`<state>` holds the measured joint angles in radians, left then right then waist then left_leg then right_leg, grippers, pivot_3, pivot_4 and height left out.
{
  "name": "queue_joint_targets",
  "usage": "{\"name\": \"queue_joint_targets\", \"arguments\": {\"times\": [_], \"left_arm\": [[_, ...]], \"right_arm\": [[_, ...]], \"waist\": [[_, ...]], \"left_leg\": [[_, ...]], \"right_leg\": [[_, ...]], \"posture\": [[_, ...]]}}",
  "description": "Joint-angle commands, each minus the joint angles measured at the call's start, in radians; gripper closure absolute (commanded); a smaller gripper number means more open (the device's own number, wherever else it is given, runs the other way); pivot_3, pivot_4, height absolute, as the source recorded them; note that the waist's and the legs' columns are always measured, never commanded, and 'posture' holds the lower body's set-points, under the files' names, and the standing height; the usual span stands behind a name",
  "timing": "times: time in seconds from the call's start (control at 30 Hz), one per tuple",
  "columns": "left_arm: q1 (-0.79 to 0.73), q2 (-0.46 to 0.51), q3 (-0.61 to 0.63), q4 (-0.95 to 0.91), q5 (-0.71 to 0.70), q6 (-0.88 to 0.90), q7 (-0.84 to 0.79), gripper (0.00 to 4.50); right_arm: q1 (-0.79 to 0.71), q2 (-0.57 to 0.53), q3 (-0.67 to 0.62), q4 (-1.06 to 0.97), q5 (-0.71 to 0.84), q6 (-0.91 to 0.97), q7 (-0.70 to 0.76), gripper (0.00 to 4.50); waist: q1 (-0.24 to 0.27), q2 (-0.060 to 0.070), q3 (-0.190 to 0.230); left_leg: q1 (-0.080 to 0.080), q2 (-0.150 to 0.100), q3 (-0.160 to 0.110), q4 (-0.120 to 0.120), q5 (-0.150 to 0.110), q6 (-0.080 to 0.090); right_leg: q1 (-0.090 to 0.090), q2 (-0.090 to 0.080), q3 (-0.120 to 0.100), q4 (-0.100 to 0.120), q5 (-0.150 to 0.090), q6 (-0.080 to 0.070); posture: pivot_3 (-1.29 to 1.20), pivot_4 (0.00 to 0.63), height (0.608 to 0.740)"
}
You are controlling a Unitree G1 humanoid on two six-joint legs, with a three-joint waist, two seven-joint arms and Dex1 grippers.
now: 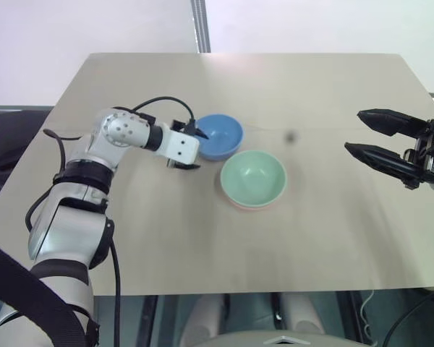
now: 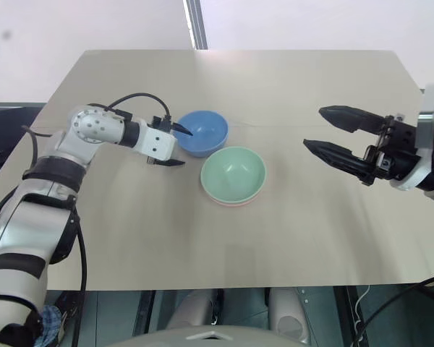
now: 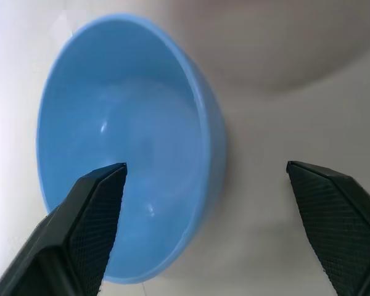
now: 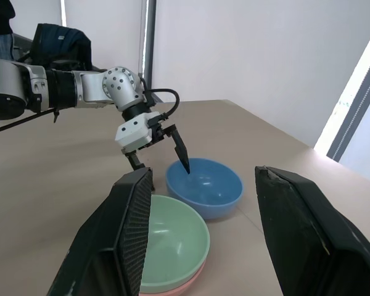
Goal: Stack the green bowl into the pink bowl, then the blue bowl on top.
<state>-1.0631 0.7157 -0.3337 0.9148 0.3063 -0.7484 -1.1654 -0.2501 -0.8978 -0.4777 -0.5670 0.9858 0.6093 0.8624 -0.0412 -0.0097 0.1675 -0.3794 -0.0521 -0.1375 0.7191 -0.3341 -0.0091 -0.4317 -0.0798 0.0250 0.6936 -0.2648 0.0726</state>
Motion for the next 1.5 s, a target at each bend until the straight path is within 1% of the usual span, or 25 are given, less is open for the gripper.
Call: {"name": "queue_joint_targets", "arguments": {"times": [0.03,0.13,0.17,0.2,0.23,0.43,0.57,0.6,0.77,0.87,0.93,1.1,1.2,1.37,1.5], "left_arm": [[-0.044,-0.001,-0.003,0.035,0.022,-0.035,0.048,1.85],[-0.054,-0.009,-0.006,0.056,0.025,-0.048,0.061,3.27],[-0.055,-0.011,-0.006,0.057,0.020,-0.052,0.054,3.85],[-0.056,-0.012,-0.006,0.058,0.015,-0.056,0.048,4.31],[-0.056,-0.013,-0.006,0.059,0.010,-0.057,0.044,4.42],[-0.054,-0.012,0.000,0.050,-0.031,-0.079,0.003,4.42],[-0.072,-0.014,0.020,0.005,-0.087,-0.080,-0.031,4.42],[-0.079,-0.016,0.027,-0.011,-0.112,-0.078,-0.047,4.42],[-0.082,-0.011,0.069,-0.177,-0.354,-0.004,-0.271,4.42],[-0.072,0.025,0.065,-0.277,-0.455,0.040,-0.404,4.42],[-0.058,0.066,0.034,-0.341,-0.514,0.072,-0.444,4.42],[-0.011,0.185,-0.072,-0.503,-0.653,0.163,-0.449,4.42],[0.016,0.240,-0.120,-0.570,-0.697,0.197,-0.449,4.42],[0.025,0.219,-0.131,-0.589,-0.725,0.198,-0.449,4.42],[0.035,0.169,-0.124,-0.582,-0.727,0.165,-0.449,4.42]], "right_arm": [[-0.007,-0.016,-0.022,-0.012,0.001,-0.017,-0.004,1.55],[-0.004,-0.017,-0.026,-0.013,0.000,-0.016,-0.005,1.55],[-0.003,-0.018,-0.026,-0.013,0.000,-0.016,-0.006,1.55],[-0.003,-0.018,-0.027,-0.013,0.000,-0.016,-0.007,1.55],[-0.002,-0.019,-0.028,-0.013,-0.001,-0.016,-0.007,1.55],[0.003,-0.019,-0.029,-0.011,-0.004,-0.019,-0.005,1.55],[0.003,-0.019,-0.029,-0.008,-0.006,-0.019,-0.001,1.55],[0.003,-0.019,-0.029,-0.007,-0.007,-0.019,0.000,1.55],[0.002,-0.023,-0.031,-0.005,-0.009,-0.017,0.006,1.55],[0.002,-0.025,-0.031,-0.002,-0.010,-0.017,0.010,1.55],[0.002,-0.026,-0.031,0.001,-0.012,-0.019,0.013,1.55],[0.001,-0.026,-0.031,0.002,-0.012,-0.021,0.015,1.55],[0.004,-0.024,-0.032,-0.001,-0.013,-0.022,0.013,1.55],[0.007,-0.022,-0.033,-0.006,-0.012,-0.021,0.008,1.55],[0.007,-0.023,-0.034,-0.008,-0.011,-0.020,0.006,1.55]], "waist": [[0.000,0.000,0.000],[0.000,0.000,0.000],[0.000,0.000,0.000],[0.000,0.000,0.000],[0.000,0.000,0.000],[0.000,0.000,0.000],[0.000,0.000,0.000],[0.000,0.000,0.000],[0.001,0.000,0.000],[-0.001,0.000,0.000],[-0.005,0.000,0.000],[-0.003,0.000,0.000],[0.001,0.000,0.000],[0.002,0.000,0.000],[0.000,0.000,0.000]], "left_leg": [[0.000,0.000,0.000,0.000,0.000,0.000],[0.000,0.000,0.000,0.000,0.000,0.000],[0.000,0.000,0.000,0.000,0.000,0.000],[0.000,0.000,0.000,0.000,0.000,0.000],[0.000,0.000,0.000,0.000,0.000,0.000],[0.000,0.000,0.000,0.000,0.000,0.000],[0.000,0.000,0.000,0.000,0.000,0.000],[0.000,0.000,0.000,0.000,0.000,0.000],[-0.001,0.000,-0.001,0.000,0.000,0.000],[0.000,0.000,-0.001,0.000,0.000,0.000],[0.000,0.001,-0.001,0.000,0.000,0.000],[0.001,0.001,-0.003,0.000,0.000,0.000],[0.001,0.001,-0.004,0.000,0.000,0.000],[0.000,0.000,-0.005,0.000,0.000,0.000],[0.000,0.000,-0.004,0.000,0.000,0.000]], "right_leg": [[0.000,0.000,0.000,0.000,0.000,0.000],[0.000,0.000,0.000,0.000,0.000,0.000],[0.000,0.000,0.000,0.000,0.000,0.000],[0.000,0.000,0.000,0.000,0.000,0.000],[0.000,0.000,0.000,0.000,0.000,0.000],[0.000,0.000,0.000,0.000,0.000,0.000],[0.000,0.000,0.000,0.000,0.000,0.000],[0.000,0.000,0.000,0.000,0.000,0.000],[0.000,0.000,0.000,0.000,0.000,0.000],[0.000,0.000,0.000,0.000,0.000,0.000],[0.000,0.000,0.001,0.000,0.000,0.000],[0.000,0.000,0.002,0.001,0.000,0.000],[0.000,0.000,0.002,0.000,0.000,0.000],[0.000,0.000,0.001,0.000,0.000,0.000],[0.000,0.000,0.001,0.000,0.000,0.000]], "posture": [[0.00,0.150,0.740],[0.00,0.150,0.740],[0.00,0.150,0.740],[0.00,0.150,0.740],[0.00,0.150,0.740],[0.00,0.150,0.740],[0.00,0.150,0.740],[0.00,0.150,0.740],[0.00,0.150,0.740],[0.00,0.150,0.740],[0.00,0.150,0.740],[0.00,0.150,0.740],[0.00,0.150,0.740],[0.00,0.150,0.740],[0.00,0.150,0.740]]}}
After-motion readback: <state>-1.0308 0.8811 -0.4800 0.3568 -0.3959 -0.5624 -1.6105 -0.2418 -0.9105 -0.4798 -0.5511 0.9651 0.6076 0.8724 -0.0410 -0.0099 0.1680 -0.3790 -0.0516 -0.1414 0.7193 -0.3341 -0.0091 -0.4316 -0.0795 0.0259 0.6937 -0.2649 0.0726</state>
